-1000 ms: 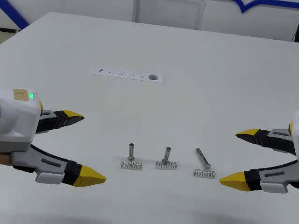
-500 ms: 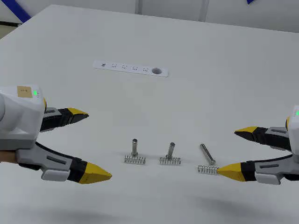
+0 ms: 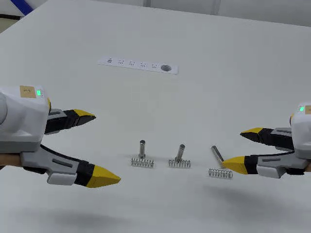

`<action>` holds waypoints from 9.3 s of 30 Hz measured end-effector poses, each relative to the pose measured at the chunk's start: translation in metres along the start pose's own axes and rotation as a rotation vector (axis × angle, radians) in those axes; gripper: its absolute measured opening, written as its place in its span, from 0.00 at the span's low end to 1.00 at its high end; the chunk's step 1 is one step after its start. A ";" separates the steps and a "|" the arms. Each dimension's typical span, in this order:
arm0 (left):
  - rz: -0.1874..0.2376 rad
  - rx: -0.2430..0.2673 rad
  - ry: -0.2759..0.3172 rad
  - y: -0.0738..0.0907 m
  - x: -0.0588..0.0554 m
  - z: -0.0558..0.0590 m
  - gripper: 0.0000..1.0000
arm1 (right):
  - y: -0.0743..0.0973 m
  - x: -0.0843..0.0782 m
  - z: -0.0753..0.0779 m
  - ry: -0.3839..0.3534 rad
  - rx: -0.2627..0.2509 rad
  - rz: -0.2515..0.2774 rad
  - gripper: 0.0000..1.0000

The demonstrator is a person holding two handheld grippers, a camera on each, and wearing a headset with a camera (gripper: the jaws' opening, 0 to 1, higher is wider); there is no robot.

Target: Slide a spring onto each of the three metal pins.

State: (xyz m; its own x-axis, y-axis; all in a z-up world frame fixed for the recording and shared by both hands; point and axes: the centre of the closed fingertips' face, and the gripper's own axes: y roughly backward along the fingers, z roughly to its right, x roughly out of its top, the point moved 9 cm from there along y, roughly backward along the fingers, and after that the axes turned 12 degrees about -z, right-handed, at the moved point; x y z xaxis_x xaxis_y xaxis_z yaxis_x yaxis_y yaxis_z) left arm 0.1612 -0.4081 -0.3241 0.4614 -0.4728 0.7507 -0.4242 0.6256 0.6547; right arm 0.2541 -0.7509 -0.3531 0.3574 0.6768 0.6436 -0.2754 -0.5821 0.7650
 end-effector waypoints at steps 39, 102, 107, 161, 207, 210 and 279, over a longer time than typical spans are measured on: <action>0.010 0.029 0.030 -0.002 -0.005 -0.005 0.97 | -0.063 -0.012 0.025 -0.271 -0.074 -0.130 0.27; 0.073 0.054 0.028 0.002 0.007 0.011 0.93 | -0.053 -0.003 0.006 -0.236 -0.198 -0.114 0.08; 0.082 0.062 0.031 0.005 0.008 0.011 0.93 | -0.046 -0.006 0.006 -0.229 -0.214 -0.075 0.08; 0.088 0.068 0.039 0.013 0.011 0.020 0.95 | -0.015 -0.029 -0.009 -0.287 -0.219 0.166 0.15; 0.057 0.071 0.062 0.010 0.009 0.018 0.95 | -0.045 -0.060 -0.013 0.082 0.103 -0.084 0.12; 0.060 0.071 0.061 0.010 0.009 0.019 0.95 | -0.045 -0.059 -0.013 0.095 0.092 -0.087 0.12; 0.182 -0.156 -0.127 -0.036 0.056 0.093 0.69 | 0.051 0.059 -0.107 0.447 0.165 0.055 0.11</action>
State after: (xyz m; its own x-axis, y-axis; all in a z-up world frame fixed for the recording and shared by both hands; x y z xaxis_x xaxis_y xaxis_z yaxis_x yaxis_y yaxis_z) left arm 0.1303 -0.5147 -0.2973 0.2829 -0.4114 0.8664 -0.3615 0.7910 0.4936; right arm 0.1654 -0.6925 -0.2735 -0.0827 0.7493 0.6570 -0.1247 -0.6619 0.7392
